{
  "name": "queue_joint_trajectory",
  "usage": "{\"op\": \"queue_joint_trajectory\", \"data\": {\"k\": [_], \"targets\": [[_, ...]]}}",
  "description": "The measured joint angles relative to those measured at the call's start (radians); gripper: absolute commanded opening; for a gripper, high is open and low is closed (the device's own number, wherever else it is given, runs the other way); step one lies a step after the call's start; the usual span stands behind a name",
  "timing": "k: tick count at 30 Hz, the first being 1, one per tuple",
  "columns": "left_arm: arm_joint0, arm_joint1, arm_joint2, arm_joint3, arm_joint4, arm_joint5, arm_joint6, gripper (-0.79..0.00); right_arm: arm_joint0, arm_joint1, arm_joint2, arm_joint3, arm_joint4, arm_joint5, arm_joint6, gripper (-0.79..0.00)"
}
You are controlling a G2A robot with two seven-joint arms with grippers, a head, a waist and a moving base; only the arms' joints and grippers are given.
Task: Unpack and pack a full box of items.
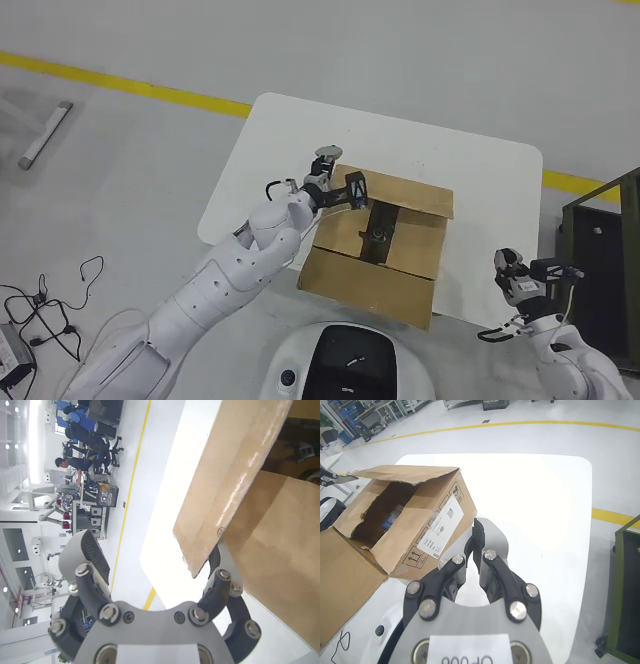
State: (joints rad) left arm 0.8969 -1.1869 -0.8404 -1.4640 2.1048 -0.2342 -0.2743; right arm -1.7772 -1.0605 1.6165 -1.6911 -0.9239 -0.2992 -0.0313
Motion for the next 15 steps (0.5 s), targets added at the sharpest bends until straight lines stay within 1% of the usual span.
{"op": "queue_joint_trajectory", "data": {"k": [2,3,4,5,7,9,10,11,13,15], "targets": [[-0.014,-0.006,0.001,0.012,-0.002,0.000,-0.007,0.000,0.004,0.000,0.001,0.001,-0.003,-0.019,0.000,-0.785],[-0.025,-0.011,0.004,0.020,-0.004,0.002,-0.012,0.000,0.010,0.001,0.003,0.003,-0.007,-0.042,-0.001,-0.763],[-0.033,-0.015,0.007,0.026,-0.008,0.005,-0.015,0.000,0.016,0.002,0.005,0.005,-0.013,-0.064,-0.002,-0.686],[-0.041,-0.020,0.010,0.032,-0.013,0.008,-0.018,0.000,0.024,0.004,0.007,0.007,-0.023,-0.090,-0.003,-0.570],[-0.060,-0.031,0.016,0.046,-0.028,0.015,-0.023,0.000,0.042,0.008,0.016,0.011,-0.047,-0.156,-0.006,-0.431],[-0.077,-0.041,0.022,0.059,-0.047,0.020,-0.029,0.000,0.062,0.013,0.028,0.013,-0.061,-0.220,0.003,-0.385],[-0.084,-0.046,0.025,0.065,-0.053,0.021,-0.032,0.000,0.073,0.015,0.035,0.015,-0.066,-0.246,0.012,-0.329],[-0.090,-0.050,0.027,0.071,-0.058,0.023,-0.034,0.000,0.085,0.018,0.041,0.018,-0.073,-0.267,0.022,-0.323],[-0.105,-0.059,0.034,0.084,-0.067,0.025,-0.037,0.000,0.118,0.023,0.048,0.019,-0.093,-0.317,0.055,-0.336],[-0.116,-0.067,0.038,0.097,-0.079,0.026,-0.037,0.000,0.157,0.028,0.048,0.025,-0.116,-0.355,0.088,-0.326]]}}
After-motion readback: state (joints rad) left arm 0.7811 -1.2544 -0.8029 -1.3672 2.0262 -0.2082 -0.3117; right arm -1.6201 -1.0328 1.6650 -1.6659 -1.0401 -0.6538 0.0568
